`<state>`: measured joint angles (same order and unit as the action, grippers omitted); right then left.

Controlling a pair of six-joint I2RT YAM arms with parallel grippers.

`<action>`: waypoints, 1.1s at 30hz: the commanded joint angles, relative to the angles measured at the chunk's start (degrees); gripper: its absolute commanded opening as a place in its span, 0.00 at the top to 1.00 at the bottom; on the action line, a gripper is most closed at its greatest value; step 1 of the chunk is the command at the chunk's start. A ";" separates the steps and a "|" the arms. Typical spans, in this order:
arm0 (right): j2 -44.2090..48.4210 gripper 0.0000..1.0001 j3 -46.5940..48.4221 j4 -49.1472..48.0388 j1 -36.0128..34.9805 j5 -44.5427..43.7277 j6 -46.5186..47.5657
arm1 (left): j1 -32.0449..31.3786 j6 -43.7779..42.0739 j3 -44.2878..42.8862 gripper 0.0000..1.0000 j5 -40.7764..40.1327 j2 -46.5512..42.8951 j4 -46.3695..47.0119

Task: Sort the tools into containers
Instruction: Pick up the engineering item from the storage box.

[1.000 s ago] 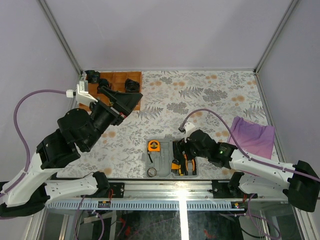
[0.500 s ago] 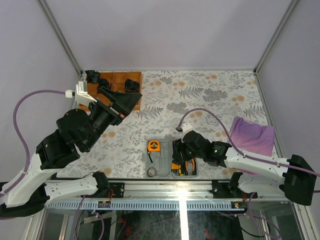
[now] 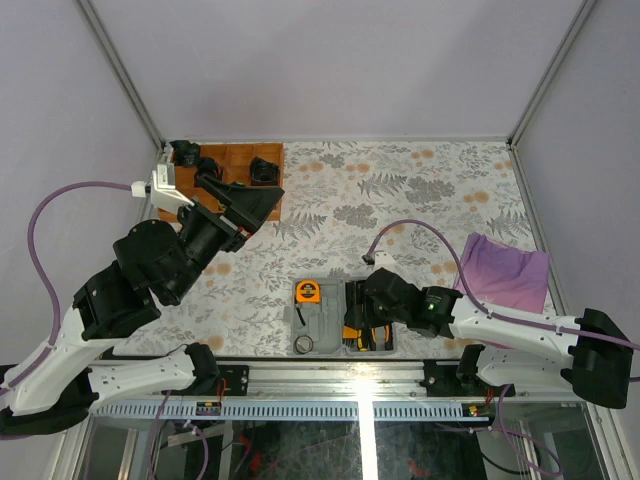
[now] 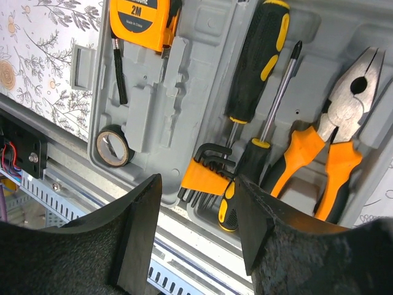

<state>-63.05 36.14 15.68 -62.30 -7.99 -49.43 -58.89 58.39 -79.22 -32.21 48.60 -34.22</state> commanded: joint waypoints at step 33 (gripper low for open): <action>-19.85 0.53 9.91 9.02 -7.57 -6.22 -8.17 | -0.25 7.00 19.01 0.01 -0.75 -5.79 -5.77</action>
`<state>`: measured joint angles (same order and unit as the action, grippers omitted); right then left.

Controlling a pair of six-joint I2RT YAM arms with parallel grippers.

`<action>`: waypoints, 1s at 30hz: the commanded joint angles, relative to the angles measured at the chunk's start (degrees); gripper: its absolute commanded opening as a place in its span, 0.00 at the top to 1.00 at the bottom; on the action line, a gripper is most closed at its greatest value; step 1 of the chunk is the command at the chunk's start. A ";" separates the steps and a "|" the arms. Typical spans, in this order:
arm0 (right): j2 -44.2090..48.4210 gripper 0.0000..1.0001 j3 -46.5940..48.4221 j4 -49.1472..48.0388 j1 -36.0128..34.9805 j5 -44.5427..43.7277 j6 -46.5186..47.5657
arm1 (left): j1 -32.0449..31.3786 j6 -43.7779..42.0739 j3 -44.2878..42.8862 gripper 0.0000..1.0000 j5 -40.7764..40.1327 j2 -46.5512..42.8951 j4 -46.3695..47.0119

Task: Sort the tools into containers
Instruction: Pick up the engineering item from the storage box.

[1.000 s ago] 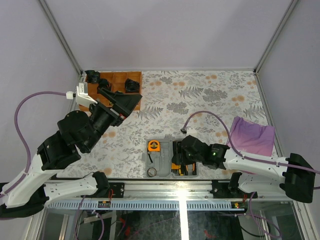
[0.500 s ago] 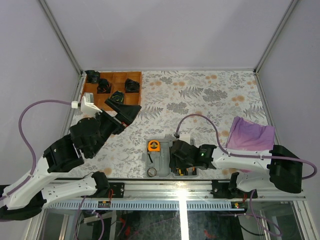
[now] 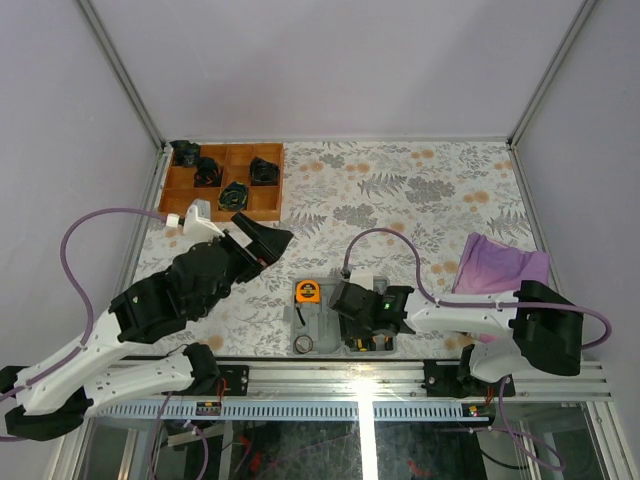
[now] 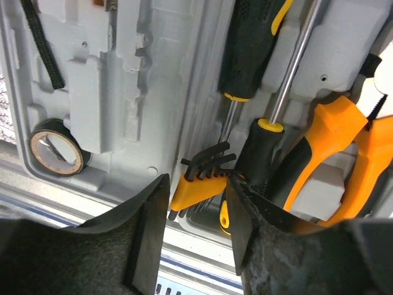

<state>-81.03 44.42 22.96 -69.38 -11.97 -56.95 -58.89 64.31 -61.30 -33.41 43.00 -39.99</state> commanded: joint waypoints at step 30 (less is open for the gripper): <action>12.48 1.00 -1.77 -8.09 -0.41 -5.55 1.90 | -0.18 4.30 7.77 0.00 1.33 -3.19 -4.46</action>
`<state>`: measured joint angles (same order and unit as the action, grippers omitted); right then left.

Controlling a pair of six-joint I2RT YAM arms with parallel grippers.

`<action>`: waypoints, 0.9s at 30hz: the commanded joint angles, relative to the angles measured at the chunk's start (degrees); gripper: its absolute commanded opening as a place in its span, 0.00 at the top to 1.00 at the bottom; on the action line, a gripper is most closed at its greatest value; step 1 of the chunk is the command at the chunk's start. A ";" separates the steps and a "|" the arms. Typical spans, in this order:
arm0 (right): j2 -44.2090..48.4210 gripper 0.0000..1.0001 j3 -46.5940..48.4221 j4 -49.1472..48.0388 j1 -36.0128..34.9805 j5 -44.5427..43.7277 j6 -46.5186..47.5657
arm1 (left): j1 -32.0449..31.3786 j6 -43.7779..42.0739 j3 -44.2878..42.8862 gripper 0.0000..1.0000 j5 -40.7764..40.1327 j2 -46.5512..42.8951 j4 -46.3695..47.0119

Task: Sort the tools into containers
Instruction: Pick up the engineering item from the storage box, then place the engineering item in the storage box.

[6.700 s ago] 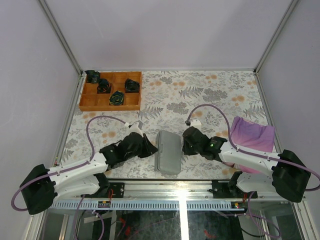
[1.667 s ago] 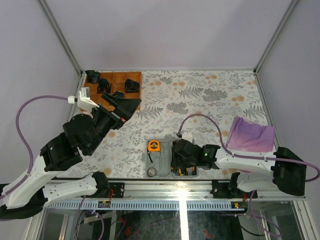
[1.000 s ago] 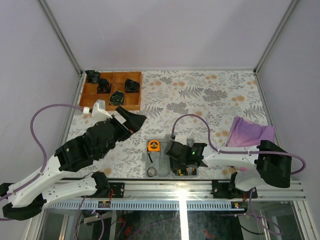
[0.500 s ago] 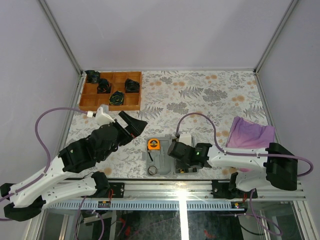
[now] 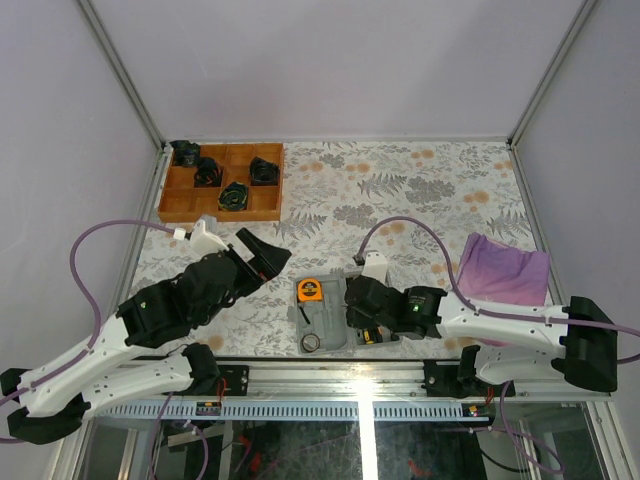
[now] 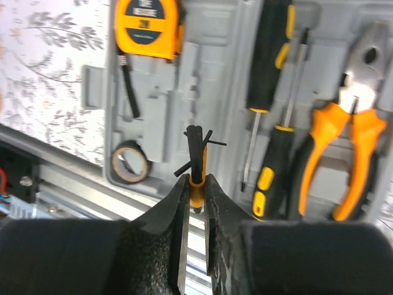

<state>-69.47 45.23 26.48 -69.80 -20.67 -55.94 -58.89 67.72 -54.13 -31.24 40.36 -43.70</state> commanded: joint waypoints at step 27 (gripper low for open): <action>-10.02 0.90 -9.50 -25.50 7.74 23.53 -0.04 | -0.22 1.01 1.30 0.00 0.04 -0.28 -0.86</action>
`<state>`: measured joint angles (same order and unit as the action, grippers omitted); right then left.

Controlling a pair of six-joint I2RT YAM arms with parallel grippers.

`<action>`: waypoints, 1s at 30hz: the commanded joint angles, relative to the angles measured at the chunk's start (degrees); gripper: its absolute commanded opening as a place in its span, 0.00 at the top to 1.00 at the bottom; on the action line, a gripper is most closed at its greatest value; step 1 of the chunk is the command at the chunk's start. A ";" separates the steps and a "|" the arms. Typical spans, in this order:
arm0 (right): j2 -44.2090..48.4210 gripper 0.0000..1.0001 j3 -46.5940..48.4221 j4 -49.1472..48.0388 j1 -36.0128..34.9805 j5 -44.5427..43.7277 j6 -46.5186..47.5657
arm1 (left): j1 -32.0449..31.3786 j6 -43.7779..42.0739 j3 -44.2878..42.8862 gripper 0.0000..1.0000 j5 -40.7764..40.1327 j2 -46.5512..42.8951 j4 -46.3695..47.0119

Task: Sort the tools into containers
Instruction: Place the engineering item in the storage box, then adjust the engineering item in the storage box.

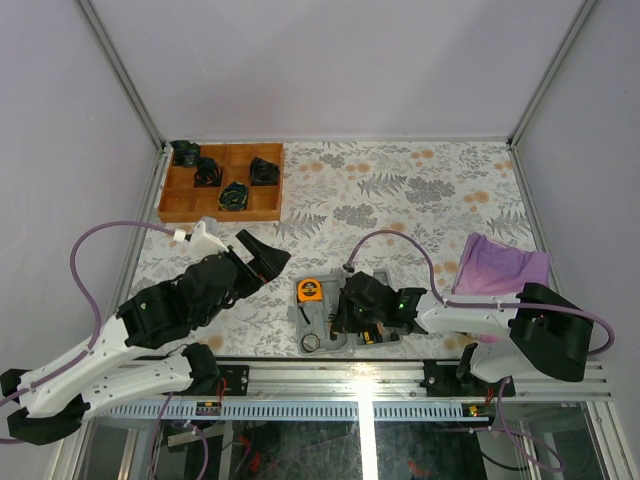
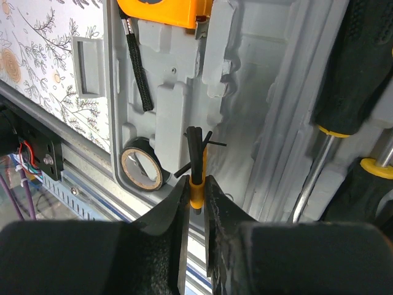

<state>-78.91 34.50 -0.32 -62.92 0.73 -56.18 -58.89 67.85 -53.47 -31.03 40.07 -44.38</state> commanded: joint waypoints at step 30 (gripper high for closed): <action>0.84 0.68 10.70 16.98 0.91 -9.13 10.78 | -0.15 1.04 10.92 0.00 4.70 2.32 0.92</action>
<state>-75.59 42.28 18.48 -62.19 -9.30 -47.70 -58.89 68.36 -44.34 -27.22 42.59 -44.47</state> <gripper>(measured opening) 0.327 0.995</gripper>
